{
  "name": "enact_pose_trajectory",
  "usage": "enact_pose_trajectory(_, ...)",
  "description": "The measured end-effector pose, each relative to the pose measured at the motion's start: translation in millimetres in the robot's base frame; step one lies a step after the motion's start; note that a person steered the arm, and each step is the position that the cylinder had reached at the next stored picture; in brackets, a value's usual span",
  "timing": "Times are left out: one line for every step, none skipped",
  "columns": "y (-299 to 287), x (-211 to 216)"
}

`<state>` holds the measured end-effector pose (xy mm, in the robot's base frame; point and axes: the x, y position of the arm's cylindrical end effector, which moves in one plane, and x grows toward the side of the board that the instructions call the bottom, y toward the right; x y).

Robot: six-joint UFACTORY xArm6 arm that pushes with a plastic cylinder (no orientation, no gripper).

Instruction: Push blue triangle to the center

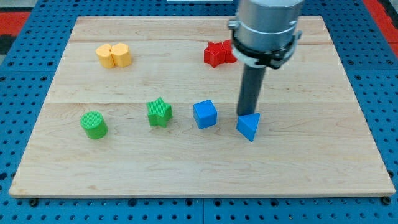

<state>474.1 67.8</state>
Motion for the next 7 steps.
enact_pose_trajectory(18,-2)
enact_pose_trajectory(71,-5)
enact_pose_trajectory(97,15)
enact_pose_trajectory(92,41)
enact_pose_trajectory(43,51)
enact_pose_trajectory(-15,41)
enact_pose_trajectory(-45,21)
